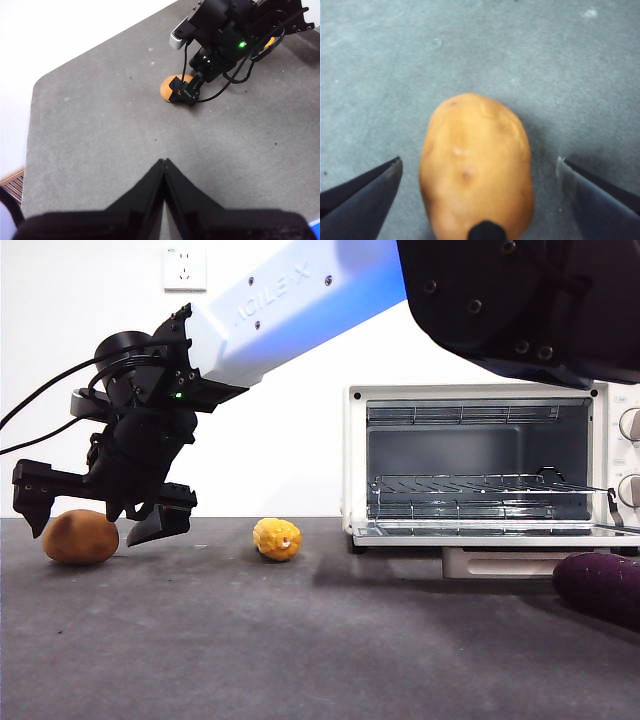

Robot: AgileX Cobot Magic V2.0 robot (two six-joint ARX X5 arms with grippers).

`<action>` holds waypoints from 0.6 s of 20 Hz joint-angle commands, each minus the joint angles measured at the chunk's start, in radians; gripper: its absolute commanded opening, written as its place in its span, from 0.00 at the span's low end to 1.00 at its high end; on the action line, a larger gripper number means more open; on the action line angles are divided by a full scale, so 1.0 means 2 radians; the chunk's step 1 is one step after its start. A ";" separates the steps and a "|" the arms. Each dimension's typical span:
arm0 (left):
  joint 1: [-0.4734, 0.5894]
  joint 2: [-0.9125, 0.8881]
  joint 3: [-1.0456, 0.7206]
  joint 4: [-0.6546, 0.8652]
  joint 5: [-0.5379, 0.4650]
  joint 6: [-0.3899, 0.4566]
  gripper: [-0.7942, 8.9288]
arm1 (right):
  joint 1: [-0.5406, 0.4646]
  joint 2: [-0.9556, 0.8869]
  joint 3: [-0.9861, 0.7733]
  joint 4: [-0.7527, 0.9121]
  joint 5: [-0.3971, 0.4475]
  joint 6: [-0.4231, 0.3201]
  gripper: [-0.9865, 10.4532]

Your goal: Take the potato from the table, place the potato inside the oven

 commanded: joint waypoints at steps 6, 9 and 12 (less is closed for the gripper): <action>-0.001 -0.003 -0.002 0.002 0.000 0.018 0.07 | 0.005 0.010 -0.003 -0.017 0.001 0.018 0.12; -0.001 -0.003 -0.002 0.002 0.012 0.023 0.07 | 0.007 0.010 -0.003 -0.014 -0.003 0.018 0.08; -0.001 -0.003 -0.002 0.002 0.020 0.027 0.07 | 0.006 0.003 0.000 -0.023 -0.006 0.031 0.08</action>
